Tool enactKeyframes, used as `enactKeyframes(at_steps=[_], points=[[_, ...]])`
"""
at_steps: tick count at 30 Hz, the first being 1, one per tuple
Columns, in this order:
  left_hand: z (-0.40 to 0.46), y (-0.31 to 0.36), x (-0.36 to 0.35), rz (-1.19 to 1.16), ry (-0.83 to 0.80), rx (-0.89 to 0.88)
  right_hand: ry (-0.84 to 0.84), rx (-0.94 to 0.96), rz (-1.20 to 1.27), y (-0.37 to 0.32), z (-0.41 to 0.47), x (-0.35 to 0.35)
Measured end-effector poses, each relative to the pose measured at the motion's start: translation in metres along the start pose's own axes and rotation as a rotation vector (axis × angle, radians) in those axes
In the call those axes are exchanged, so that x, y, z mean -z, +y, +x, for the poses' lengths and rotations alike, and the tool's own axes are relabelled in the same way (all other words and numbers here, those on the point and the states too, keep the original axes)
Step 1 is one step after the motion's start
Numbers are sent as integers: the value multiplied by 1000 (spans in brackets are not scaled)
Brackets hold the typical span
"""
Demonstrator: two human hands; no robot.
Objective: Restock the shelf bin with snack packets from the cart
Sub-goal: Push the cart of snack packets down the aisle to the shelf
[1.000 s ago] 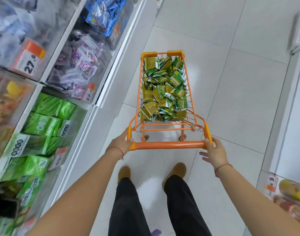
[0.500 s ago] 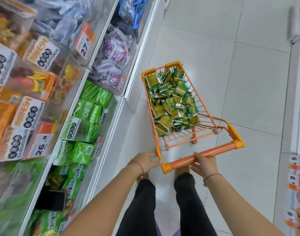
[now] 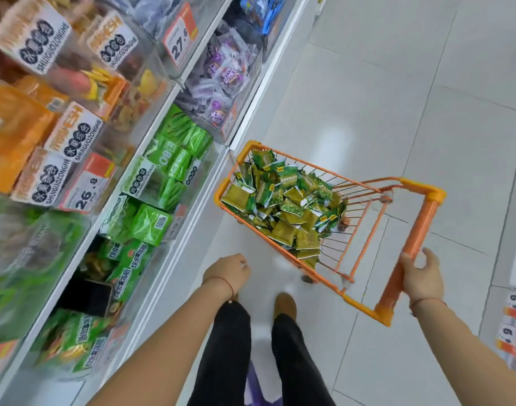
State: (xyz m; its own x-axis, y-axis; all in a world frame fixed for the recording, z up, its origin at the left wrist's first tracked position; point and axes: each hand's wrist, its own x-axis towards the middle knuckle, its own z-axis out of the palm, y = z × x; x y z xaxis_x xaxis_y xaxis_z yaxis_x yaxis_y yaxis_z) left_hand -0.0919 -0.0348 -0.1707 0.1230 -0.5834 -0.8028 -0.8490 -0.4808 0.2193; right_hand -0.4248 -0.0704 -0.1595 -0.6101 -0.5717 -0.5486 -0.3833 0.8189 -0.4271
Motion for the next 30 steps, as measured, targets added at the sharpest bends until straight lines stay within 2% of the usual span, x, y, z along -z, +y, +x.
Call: enactKeyframes(at_steps=[6, 8, 10, 11, 13, 15, 17, 22, 26, 30], points=[[2, -40, -19, 109, 85, -18, 121, 178, -166, -19, 15, 2], [7, -56, -21, 167, 144, -42, 190, 347, -237, -19, 0, -16], [12, -68, -21, 266, 167, -97, 182, 610, -405, -11, -22, -46], [16, -73, -22, 337, 169, -139, 105, 729, -519, -6, -36, -66], [25, -83, -25, 485, 157, -240, -154, 853, -816, 11, -61, -107], [34, -96, -33, 656, 133, -346, -424, 867, -1002, 32, -83, -144], [36, -111, -41, 793, 99, -444, -600, 842, -1046, 49, -103, -171], [25, -129, -72, 802, 39, -562, -599, 930, -1286, 78, -134, -197], [20, -148, -92, 676, 41, -536, -634, 1054, -1143, 100, -128, -198], [8, -175, -123, 401, 251, -471, -726, 1187, -1021, 114, -133, -207]])
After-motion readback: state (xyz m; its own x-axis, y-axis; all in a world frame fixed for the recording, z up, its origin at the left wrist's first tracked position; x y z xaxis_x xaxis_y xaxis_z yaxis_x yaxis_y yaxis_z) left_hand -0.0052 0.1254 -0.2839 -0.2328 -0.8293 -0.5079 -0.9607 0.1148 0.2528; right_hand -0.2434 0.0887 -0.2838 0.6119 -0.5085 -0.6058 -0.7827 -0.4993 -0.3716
